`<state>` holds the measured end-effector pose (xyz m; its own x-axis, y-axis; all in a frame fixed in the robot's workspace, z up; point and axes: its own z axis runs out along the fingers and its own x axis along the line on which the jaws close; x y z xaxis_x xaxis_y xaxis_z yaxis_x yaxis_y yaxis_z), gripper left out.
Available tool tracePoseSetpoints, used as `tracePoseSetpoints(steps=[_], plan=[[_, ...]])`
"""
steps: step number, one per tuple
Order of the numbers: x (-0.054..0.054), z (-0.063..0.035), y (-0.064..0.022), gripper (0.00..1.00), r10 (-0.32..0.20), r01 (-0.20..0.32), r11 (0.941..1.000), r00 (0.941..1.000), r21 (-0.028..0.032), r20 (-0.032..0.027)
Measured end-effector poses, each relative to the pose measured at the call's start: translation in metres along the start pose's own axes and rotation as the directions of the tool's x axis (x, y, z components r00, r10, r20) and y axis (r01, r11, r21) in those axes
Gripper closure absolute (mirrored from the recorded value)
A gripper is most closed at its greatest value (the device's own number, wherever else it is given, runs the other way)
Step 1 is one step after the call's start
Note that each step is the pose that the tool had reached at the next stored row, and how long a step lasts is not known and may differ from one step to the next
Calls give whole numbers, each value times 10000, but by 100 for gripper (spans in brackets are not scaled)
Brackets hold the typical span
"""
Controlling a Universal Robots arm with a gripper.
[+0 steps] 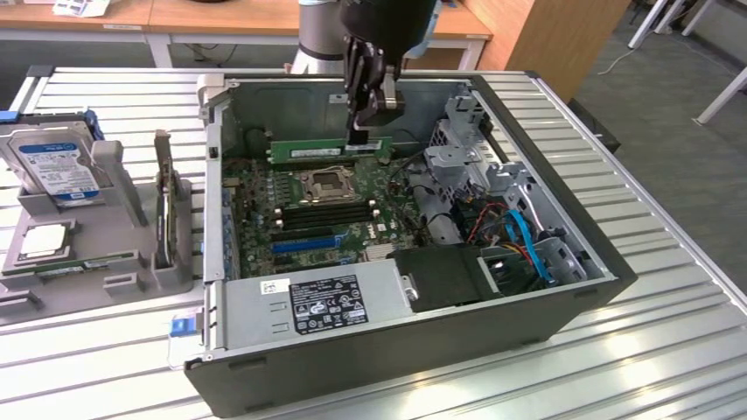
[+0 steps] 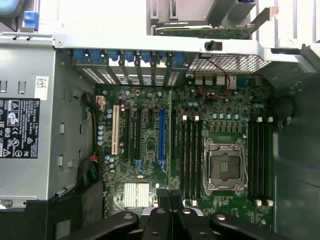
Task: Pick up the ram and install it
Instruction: 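Pick up the ram and move it above insertion slot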
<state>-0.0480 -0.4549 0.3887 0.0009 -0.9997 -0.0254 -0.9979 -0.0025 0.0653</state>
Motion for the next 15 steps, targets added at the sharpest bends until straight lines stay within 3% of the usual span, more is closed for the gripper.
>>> tracePoseSetpoints(steps=[15], plan=[[-192, 7, -1, 89, 19, -19, 10000, 10000, 0, 2]])
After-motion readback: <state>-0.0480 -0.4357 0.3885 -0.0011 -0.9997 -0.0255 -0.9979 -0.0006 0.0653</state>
